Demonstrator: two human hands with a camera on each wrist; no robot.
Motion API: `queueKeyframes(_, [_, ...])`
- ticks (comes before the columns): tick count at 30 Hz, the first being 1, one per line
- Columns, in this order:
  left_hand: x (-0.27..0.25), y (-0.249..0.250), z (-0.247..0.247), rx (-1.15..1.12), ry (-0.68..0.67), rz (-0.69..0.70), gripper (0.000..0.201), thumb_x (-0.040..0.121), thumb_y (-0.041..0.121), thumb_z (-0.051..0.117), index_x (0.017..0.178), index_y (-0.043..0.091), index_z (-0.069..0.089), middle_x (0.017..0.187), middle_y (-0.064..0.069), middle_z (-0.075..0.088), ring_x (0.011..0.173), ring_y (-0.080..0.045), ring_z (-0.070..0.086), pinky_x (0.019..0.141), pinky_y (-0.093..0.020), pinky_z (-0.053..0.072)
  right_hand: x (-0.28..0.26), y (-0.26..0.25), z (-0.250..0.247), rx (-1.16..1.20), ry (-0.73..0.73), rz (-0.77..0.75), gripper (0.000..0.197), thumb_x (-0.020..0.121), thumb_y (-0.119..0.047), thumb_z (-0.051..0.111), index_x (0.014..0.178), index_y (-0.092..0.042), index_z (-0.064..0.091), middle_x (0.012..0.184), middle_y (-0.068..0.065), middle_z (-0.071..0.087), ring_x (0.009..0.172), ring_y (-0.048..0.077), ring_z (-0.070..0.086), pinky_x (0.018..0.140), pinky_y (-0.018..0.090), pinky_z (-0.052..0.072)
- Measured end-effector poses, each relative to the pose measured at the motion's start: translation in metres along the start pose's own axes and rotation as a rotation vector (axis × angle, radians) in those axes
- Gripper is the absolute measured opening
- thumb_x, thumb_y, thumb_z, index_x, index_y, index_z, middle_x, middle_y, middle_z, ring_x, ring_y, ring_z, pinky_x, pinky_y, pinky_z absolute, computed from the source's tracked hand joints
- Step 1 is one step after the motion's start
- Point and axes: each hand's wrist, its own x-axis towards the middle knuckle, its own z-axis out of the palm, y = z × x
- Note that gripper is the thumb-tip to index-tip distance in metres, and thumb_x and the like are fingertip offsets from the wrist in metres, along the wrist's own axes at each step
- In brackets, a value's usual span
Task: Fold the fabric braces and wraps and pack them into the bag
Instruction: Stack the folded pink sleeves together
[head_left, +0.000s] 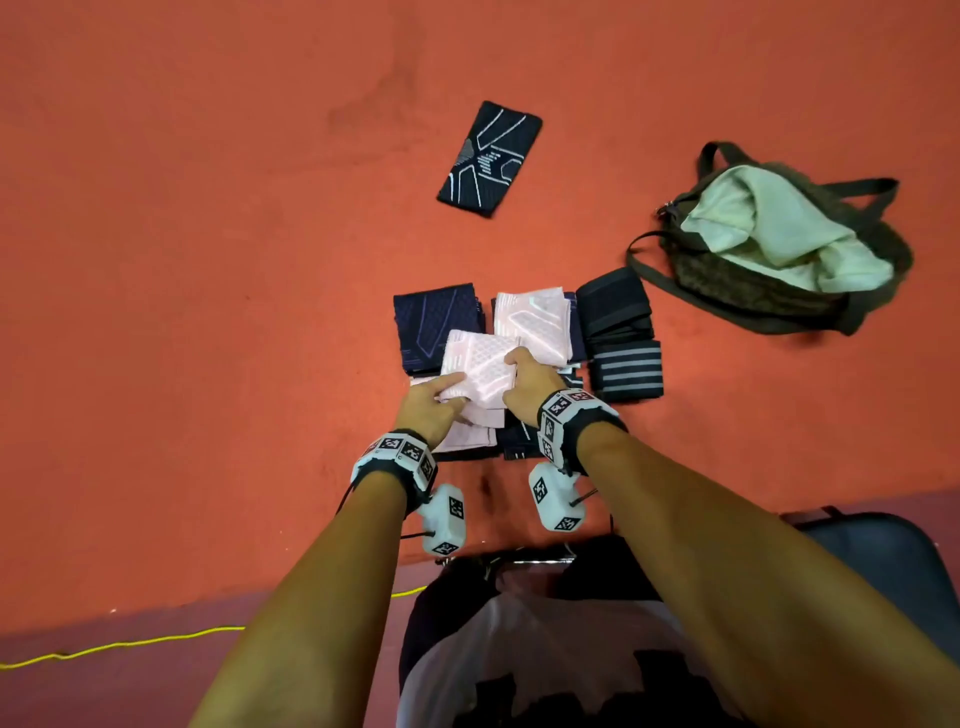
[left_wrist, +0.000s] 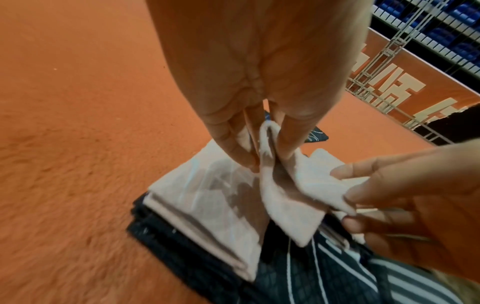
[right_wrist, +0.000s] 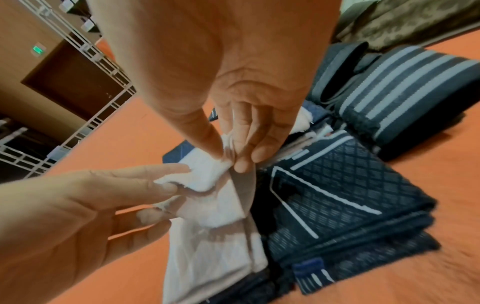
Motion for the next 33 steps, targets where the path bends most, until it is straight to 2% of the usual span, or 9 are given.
queueKeyframes(5, [-0.007, -0.035, 0.021, -0.006, -0.041, -0.014, 0.03, 0.089, 0.003, 0.065, 0.116, 0.016, 0.068, 0.105, -0.003, 0.064, 0.087, -0.02, 0.058, 0.071, -0.011, 0.047, -0.005, 0.02, 0.019, -0.027, 0.035, 0.027, 0.062, 0.087, -0.003, 0.053, 0.14, -0.017, 0.026, 0.077, 0.005, 0.052, 0.073, 0.028, 0.056, 0.063, 0.032, 0.04])
queueKeyframes(9, [0.0, -0.046, 0.026, 0.006, -0.038, -0.05, 0.027, 0.086, 0.005, 0.069, 0.106, 0.024, 0.064, 0.106, -0.008, 0.063, 0.092, -0.026, 0.061, 0.085, -0.031, 0.053, -0.004, 0.023, 0.029, -0.057, 0.009, 0.052, 0.054, 0.086, -0.006, 0.057, 0.131, -0.007, 0.027, 0.091, 0.013, 0.056, 0.084, 0.034, 0.062, 0.067, 0.034, 0.044])
queueKeyframes(12, [0.005, -0.049, 0.026, 0.052, 0.007, -0.09, 0.026, 0.079, 0.032, 0.073, 0.104, 0.03, 0.065, 0.124, -0.014, 0.058, 0.109, -0.031, 0.06, 0.101, -0.041, 0.049, -0.005, 0.016, 0.033, -0.097, -0.002, 0.021, 0.049, 0.086, -0.009, 0.06, 0.124, -0.007, 0.029, 0.093, 0.012, 0.057, 0.081, 0.031, 0.06, 0.066, 0.033, 0.045])
queueKeyframes(16, [0.004, -0.037, 0.018, 0.04, 0.021, -0.061, 0.052, 0.076, 0.059, 0.068, 0.114, 0.023, 0.069, 0.129, -0.009, 0.049, 0.115, -0.018, 0.05, 0.107, -0.029, 0.038, -0.004, 0.005, 0.039, -0.117, 0.014, -0.057, 0.049, 0.083, -0.01, 0.063, 0.119, -0.011, 0.029, 0.095, 0.01, 0.061, 0.081, 0.03, 0.061, 0.066, 0.035, 0.048])
queueKeyframes(19, [0.008, -0.032, 0.021, 0.025, 0.01, -0.046, 0.057, 0.065, 0.071, 0.067, 0.104, 0.029, 0.071, 0.12, -0.011, 0.057, 0.111, -0.021, 0.056, 0.106, -0.035, 0.044, -0.003, -0.003, 0.042, -0.143, -0.018, -0.146, 0.041, 0.083, -0.006, 0.059, 0.116, -0.015, 0.037, 0.101, 0.008, 0.056, 0.082, 0.028, 0.057, 0.068, 0.032, 0.041])
queueKeyframes(23, [0.02, -0.05, 0.027, 0.059, 0.013, -0.031, 0.038, 0.068, 0.062, 0.068, 0.09, 0.031, 0.069, 0.101, -0.018, 0.064, 0.099, -0.029, 0.062, 0.094, -0.041, 0.052, -0.001, -0.006, 0.048, -0.123, -0.053, -0.179, 0.04, 0.081, -0.005, 0.06, 0.113, -0.026, 0.046, 0.107, 0.007, 0.06, 0.087, 0.027, 0.06, 0.078, 0.035, 0.051])
queueKeyframes(27, [0.01, -0.042, 0.017, 0.065, 0.043, 0.025, 0.021, 0.08, 0.048, 0.056, 0.072, 0.029, 0.058, 0.084, -0.015, 0.059, 0.078, -0.027, 0.057, 0.08, -0.038, 0.05, -0.001, -0.001, 0.046, -0.039, 0.036, -0.09, 0.026, 0.086, -0.012, 0.062, 0.108, -0.017, 0.048, 0.098, 0.006, 0.066, 0.09, 0.028, 0.064, 0.079, 0.036, 0.053])
queueKeyframes(30, [-0.004, -0.032, 0.003, -0.058, 0.065, 0.007, 0.015, 0.095, 0.025, 0.056, 0.084, 0.014, 0.057, 0.081, -0.007, 0.058, 0.073, -0.022, 0.053, 0.072, -0.033, 0.044, 0.001, 0.007, 0.045, -0.044, 0.083, 0.059, 0.05, 0.091, -0.024, 0.064, 0.128, -0.006, 0.035, 0.111, 0.013, 0.062, 0.098, 0.033, 0.063, 0.075, 0.035, 0.045])
queueKeyframes(33, [-0.008, -0.044, -0.011, -0.094, 0.159, -0.066, 0.006, 0.101, 0.016, 0.049, 0.096, 0.014, 0.052, 0.09, -0.007, 0.057, 0.082, -0.023, 0.053, 0.074, -0.032, 0.041, 0.002, 0.014, 0.046, -0.005, 0.107, 0.158, 0.055, 0.094, -0.021, 0.063, 0.131, -0.004, 0.027, 0.112, 0.018, 0.06, 0.087, 0.032, 0.058, 0.071, 0.034, 0.042])
